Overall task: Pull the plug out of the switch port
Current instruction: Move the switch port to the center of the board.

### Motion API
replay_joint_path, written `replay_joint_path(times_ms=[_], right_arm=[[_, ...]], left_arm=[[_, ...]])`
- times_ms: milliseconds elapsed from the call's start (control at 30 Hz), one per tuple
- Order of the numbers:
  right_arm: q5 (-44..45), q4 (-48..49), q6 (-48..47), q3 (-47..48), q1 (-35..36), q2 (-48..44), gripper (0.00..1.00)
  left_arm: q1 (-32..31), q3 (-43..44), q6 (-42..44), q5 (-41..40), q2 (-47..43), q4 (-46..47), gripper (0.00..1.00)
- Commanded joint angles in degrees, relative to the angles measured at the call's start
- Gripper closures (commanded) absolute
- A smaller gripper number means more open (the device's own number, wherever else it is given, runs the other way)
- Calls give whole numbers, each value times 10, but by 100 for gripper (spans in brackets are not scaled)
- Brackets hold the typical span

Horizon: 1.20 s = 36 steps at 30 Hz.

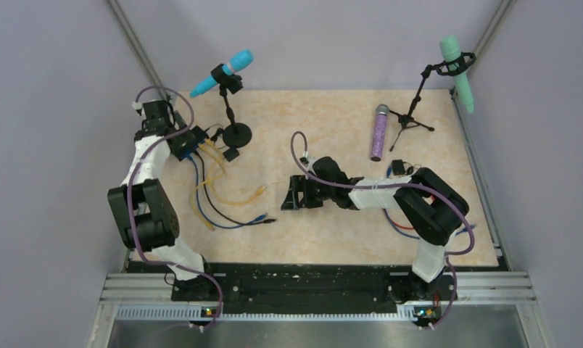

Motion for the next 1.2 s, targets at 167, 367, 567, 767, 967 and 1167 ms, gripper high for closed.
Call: replay_joint_path(times_ms=[167, 367, 567, 767, 967, 1167], right_arm=[[8, -17, -20, -15, -4, -31, 22], [13, -20, -27, -22, -8, -25, 22], [-2, -12, -24, -23, -13, -1, 22], [-9, -11, -26, -20, -17, 15, 22], [-21, -9, -23, -13, -22, 27, 22], [-27, -9, -20, -14, -23, 25, 23]], left_arm=[[29, 80, -15, 8, 132, 118, 1], [42, 123, 1, 11, 200, 159, 1], [43, 179, 31, 10, 254, 180, 1], [44, 339, 58, 48, 354, 76, 1], [44, 526, 69, 61, 473, -111, 1], [39, 539, 96, 76, 495, -176, 1]])
